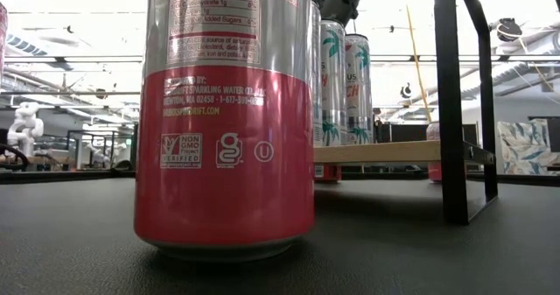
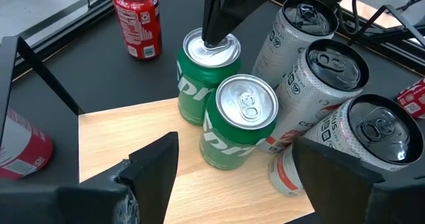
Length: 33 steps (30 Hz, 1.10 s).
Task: Place canned beverage on shelf
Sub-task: Put the top green soda can aligned with the other top green soda can
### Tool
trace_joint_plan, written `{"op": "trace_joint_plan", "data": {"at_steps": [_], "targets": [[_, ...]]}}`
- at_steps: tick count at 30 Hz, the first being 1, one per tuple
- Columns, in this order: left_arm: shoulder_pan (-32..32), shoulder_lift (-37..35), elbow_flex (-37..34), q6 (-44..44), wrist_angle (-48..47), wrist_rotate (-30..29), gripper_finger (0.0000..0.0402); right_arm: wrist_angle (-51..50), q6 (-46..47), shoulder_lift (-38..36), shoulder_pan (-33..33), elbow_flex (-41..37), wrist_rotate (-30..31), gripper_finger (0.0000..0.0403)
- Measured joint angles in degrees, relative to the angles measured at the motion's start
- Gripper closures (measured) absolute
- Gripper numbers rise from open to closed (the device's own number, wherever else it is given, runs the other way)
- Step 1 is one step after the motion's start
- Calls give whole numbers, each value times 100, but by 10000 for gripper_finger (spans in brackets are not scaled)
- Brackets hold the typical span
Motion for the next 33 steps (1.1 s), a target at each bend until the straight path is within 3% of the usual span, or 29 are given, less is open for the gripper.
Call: {"op": "trace_joint_plan", "data": {"at_steps": [20, 30, 33], "targets": [[0, 0, -2, 0, 0, -89, 110, -173, -26, 2, 4, 57, -154, 403], [0, 13, -280, 121, 327, -92, 110, -329, -54, 17, 4, 610, -150, 403], [0, 48, -280, 451, 812, -88, 110, -468, -80, 17, 4, 905, -150, 403]]}}
